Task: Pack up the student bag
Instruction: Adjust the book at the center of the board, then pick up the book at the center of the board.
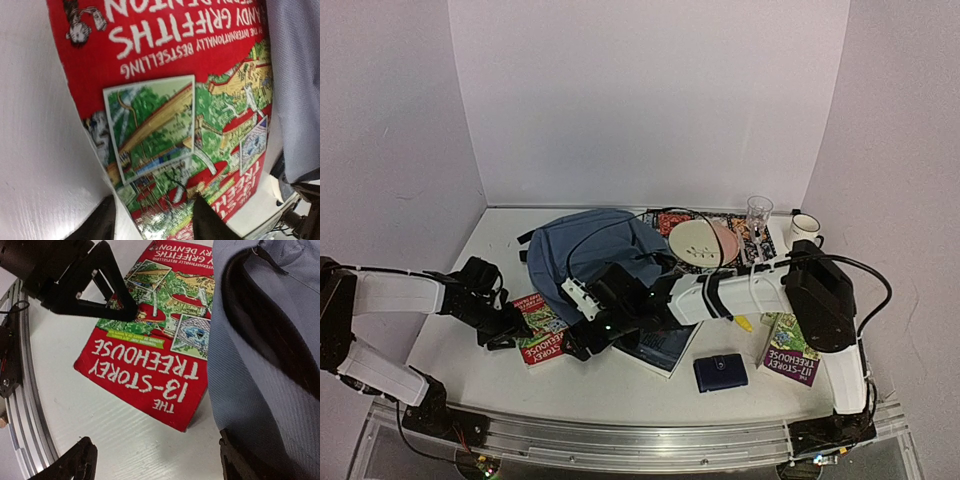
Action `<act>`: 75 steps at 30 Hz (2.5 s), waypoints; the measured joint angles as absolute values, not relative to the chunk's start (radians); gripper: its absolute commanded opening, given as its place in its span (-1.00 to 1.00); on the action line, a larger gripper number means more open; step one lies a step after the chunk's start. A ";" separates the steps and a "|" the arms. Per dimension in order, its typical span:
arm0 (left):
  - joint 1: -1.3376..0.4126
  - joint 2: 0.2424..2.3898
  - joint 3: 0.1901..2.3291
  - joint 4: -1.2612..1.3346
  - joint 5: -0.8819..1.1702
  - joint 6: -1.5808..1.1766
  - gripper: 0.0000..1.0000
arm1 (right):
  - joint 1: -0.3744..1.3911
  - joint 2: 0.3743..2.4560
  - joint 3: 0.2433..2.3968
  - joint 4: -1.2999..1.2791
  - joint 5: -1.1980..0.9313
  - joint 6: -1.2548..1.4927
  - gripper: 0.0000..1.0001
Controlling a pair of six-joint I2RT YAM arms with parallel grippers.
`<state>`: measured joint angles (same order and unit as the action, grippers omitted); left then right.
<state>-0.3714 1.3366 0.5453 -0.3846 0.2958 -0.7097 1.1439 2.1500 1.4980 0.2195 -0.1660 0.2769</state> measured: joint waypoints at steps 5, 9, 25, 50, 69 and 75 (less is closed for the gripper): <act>-0.372 1.315 0.566 -0.444 0.258 -0.713 0.37 | 1.145 2.200 1.540 0.216 -0.169 0.341 0.66; -0.338 1.322 0.633 -0.481 0.210 -0.705 0.37 | 1.149 2.229 1.549 0.215 -0.163 0.379 0.57; -0.288 1.600 0.867 -0.461 0.150 -0.545 0.23 | 1.149 2.285 1.578 0.215 -0.164 0.419 0.38; -0.648 1.375 0.637 -0.391 0.234 -0.714 0.22 | 1.146 2.074 1.335 0.128 -0.084 0.490 0.46; -0.656 1.254 0.619 -0.573 0.209 -0.893 0.13 | 1.139 2.138 1.407 0.101 -0.116 0.472 0.55; -0.656 1.334 0.616 -0.475 0.246 -0.910 -0.25 | 1.135 2.162 1.444 0.098 -0.137 0.465 0.56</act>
